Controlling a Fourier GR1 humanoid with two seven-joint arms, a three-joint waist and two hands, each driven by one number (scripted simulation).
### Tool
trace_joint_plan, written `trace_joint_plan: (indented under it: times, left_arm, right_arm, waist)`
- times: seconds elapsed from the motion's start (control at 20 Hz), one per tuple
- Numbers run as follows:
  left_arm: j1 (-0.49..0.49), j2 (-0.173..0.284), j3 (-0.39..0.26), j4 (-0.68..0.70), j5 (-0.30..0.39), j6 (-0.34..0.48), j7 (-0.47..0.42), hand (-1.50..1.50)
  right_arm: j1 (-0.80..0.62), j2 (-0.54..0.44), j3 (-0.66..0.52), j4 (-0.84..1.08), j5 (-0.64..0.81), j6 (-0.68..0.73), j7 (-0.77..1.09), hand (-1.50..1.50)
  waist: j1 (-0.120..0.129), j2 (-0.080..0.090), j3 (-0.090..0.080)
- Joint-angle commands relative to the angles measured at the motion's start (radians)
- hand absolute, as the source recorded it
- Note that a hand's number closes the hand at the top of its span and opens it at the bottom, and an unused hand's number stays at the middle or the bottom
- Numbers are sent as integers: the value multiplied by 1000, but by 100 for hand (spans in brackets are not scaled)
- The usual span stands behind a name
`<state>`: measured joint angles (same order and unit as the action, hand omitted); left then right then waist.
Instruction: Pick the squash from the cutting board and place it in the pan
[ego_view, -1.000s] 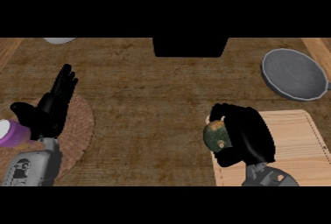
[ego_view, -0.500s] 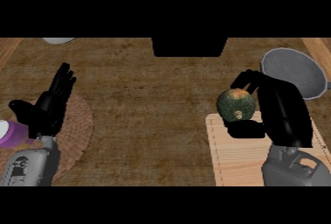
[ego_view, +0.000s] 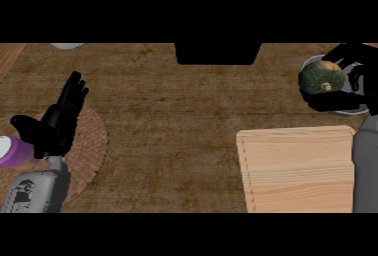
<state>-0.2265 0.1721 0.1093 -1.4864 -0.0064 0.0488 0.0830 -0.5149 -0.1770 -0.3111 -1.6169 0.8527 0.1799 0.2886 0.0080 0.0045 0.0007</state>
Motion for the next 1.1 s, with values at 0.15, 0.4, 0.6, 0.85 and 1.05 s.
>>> trace_joint_plan:
  times: [0.15,0.4,0.6,0.85,1.05]
  left_arm:
    - [-29,-1,-5,17,-16,8,5,0]
    - [-48,-11,-17,27,-2,-14,-13,0]
    - [-37,-2,-15,17,14,-39,-18,0]
    - [-64,-7,-21,-9,13,-30,18,0]
    - [-43,-38,-54,-6,-15,-12,-4,0]
  right_arm:
    - [-101,-197,-161,485,-22,-193,-284,150]
    - [-173,-309,-175,770,94,-376,-386,150]
    - [-219,-345,-231,968,65,-480,-488,150]
    - [-279,-435,-263,1149,60,-492,-559,150]
    - [-299,-408,-302,1264,9,-439,-557,-150]
  waist:
    - [16,6,1]
    - [44,21,2]
    - [66,29,5]
    - [81,30,6]
    - [87,32,7]
